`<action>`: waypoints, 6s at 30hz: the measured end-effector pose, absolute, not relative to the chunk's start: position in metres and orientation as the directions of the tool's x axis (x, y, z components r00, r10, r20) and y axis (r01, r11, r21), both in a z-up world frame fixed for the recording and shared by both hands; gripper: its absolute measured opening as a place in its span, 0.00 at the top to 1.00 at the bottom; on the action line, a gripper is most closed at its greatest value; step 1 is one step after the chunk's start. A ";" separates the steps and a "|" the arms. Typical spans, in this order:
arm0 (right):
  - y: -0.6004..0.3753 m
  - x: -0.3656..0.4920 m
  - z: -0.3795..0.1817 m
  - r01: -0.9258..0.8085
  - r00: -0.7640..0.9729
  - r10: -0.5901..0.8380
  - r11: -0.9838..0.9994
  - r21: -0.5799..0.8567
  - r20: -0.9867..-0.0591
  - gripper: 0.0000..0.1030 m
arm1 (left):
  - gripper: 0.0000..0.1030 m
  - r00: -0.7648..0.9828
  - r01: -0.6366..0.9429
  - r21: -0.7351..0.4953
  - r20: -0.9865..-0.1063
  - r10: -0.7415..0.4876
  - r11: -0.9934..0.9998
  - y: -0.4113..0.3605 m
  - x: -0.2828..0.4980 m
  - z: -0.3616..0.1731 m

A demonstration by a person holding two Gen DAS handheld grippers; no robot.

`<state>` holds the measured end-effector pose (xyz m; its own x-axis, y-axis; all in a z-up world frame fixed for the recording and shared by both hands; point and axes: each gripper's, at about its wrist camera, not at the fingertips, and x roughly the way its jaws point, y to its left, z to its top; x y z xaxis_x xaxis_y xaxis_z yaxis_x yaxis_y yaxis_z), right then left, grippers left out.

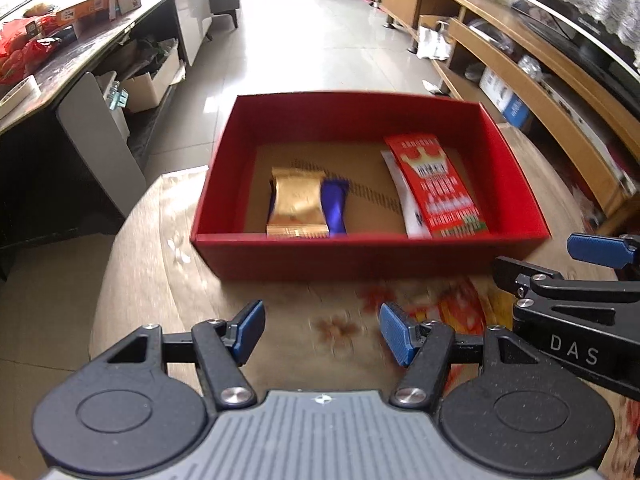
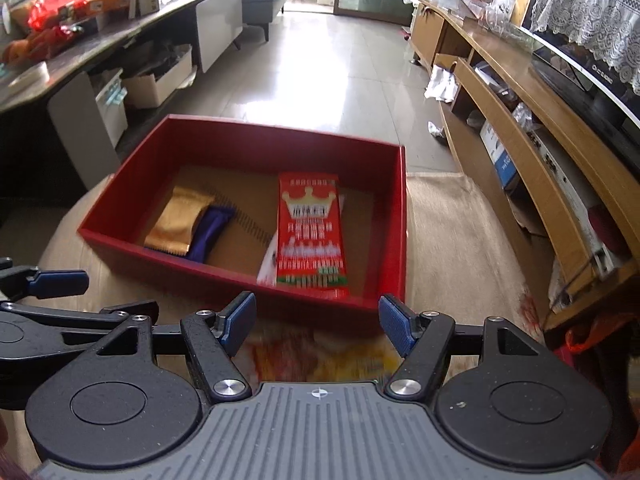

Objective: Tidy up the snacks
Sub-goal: 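Withdraw both open grippers from the box and move toward the remaining snacks, then grasp the pink sausage pack with the left gripper while the right approaches the bagged bun, then grasp the bagged round bun with the right gripper and lift it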

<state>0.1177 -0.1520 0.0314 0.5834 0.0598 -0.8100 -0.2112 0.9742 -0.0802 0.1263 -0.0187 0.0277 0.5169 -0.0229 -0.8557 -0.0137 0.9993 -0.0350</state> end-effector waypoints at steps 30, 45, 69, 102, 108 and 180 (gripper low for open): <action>-0.151 -0.013 0.008 -0.287 0.483 0.064 0.954 -0.089 -0.873 0.28 | 0.43 0.426 0.153 -0.008 -0.902 -0.073 0.988 -0.029 -0.012 0.003; -0.160 -0.035 -0.003 -0.321 0.437 0.084 0.944 -0.069 -0.895 0.25 | 0.42 0.363 0.276 -0.016 -0.924 -0.120 0.961 -0.050 -0.035 -0.013; -0.175 -0.035 -0.023 -0.333 0.388 0.043 0.938 -0.096 -0.921 0.24 | 0.41 0.386 0.291 0.101 -0.922 -0.020 0.951 -0.058 -0.030 -0.028; -0.190 -0.033 -0.009 -0.328 0.412 0.100 0.944 -0.045 -0.906 0.21 | 0.26 0.237 0.487 0.076 -0.970 -0.048 0.870 -0.066 0.003 -0.043; -0.189 -0.034 -0.006 -0.337 0.418 0.111 0.941 -0.040 -0.902 0.21 | 0.29 0.251 0.431 0.051 -0.966 -0.066 0.901 -0.056 -0.008 -0.045; -0.189 0.026 -0.047 -0.358 0.264 0.060 0.933 -0.041 -0.963 0.30 | 0.37 0.346 0.250 0.030 -0.936 -0.060 0.968 -0.063 -0.006 -0.044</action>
<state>0.0258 -0.1888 -0.0474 0.2644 0.0596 -0.9626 -0.3583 0.9327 -0.0407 -0.0060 -0.0634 -0.0444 0.3456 -0.0601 -0.9365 0.2503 0.9677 0.0302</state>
